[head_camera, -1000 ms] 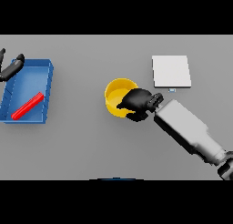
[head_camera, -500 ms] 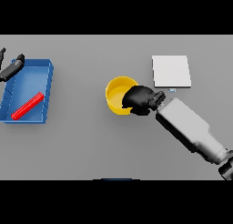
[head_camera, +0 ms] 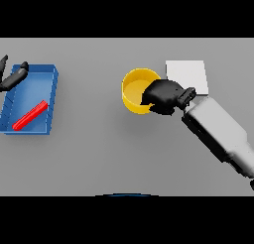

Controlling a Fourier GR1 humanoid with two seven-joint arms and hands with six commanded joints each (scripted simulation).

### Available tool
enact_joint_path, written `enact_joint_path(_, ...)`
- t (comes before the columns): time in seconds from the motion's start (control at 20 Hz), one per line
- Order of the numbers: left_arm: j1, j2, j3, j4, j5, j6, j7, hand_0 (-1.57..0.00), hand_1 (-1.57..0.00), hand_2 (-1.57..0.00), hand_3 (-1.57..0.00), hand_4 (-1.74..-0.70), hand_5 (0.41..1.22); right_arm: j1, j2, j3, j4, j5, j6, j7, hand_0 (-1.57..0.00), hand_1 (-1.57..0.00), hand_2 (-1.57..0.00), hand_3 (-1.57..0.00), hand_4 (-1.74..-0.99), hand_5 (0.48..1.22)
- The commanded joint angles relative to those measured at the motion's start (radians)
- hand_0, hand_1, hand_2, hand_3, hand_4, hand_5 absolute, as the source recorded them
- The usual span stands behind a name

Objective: Pick up the red beaker and tilt it to pour out 1 green nut into yellow bowl. Pick up the yellow bowl and place it on the metallic measuring scale.

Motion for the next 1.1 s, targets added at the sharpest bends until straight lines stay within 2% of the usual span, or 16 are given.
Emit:
enact_joint_path(0.0,-0.008,0.007,0.000,-0.003,-0.001,-0.005,0.013,0.00,0.00,0.00,0.00,-0.72,0.686,0.001,-0.013,-0.015,-0.012,0.003,-0.006,0.008,-1.56,-1.56,-1.43,-1.19,-1.739,1.219)
enact_joint_path(0.05,-0.005,0.010,-0.001,-0.002,-0.002,-0.005,0.013,0.00,0.00,0.00,0.00,-0.71,0.686,0.006,-0.019,-0.027,-0.023,0.006,-0.010,0.034,-1.57,-1.57,-1.46,-1.18,-1.739,1.220)
enact_joint_path(0.3,-0.007,0.004,-0.001,-0.012,0.002,0.002,0.019,0.00,0.00,0.00,0.00,-0.72,0.694,0.007,-0.026,-0.060,-0.049,0.012,-0.005,0.073,-1.56,-1.57,-1.53,-1.16,-1.740,1.220)
enact_joint_path(0.5,0.012,0.028,0.009,-0.033,0.009,0.002,0.006,0.00,0.00,0.00,0.00,-0.73,0.715,0.003,-0.059,-0.094,0.004,0.032,-0.069,0.046,-1.57,-1.57,-1.54,-1.15,-1.741,1.221)
enact_joint_path(0.7,0.006,0.036,0.002,-0.065,0.011,0.018,0.061,0.00,0.00,0.00,0.00,-0.73,0.724,-0.011,-0.068,-0.144,0.109,0.041,-0.125,0.047,-1.57,-1.57,-1.54,-1.15,-1.741,1.221)
enact_joint_path(0.8,0.008,0.028,0.011,-0.042,0.023,0.008,0.056,0.00,0.00,0.00,0.00,-0.74,0.730,-0.033,-0.090,-0.166,0.167,0.049,-0.159,0.014,-1.57,-1.57,-1.54,-1.14,-1.741,1.221)
enact_joint_path(0.9,0.010,0.032,0.014,-0.044,0.023,0.009,0.048,0.00,0.00,0.00,0.00,-0.74,0.738,-0.041,-0.082,-0.177,0.224,0.064,-0.192,0.017,-1.57,-1.57,-1.55,-1.15,-1.741,1.221)
enact_joint_path(1.05,0.004,0.035,-0.003,-0.057,0.005,0.015,0.072,0.00,0.00,0.00,0.00,-0.72,0.732,-0.060,-0.075,-0.197,0.317,0.079,-0.230,0.006,-1.57,-1.57,-1.52,-1.16,-1.741,1.221)
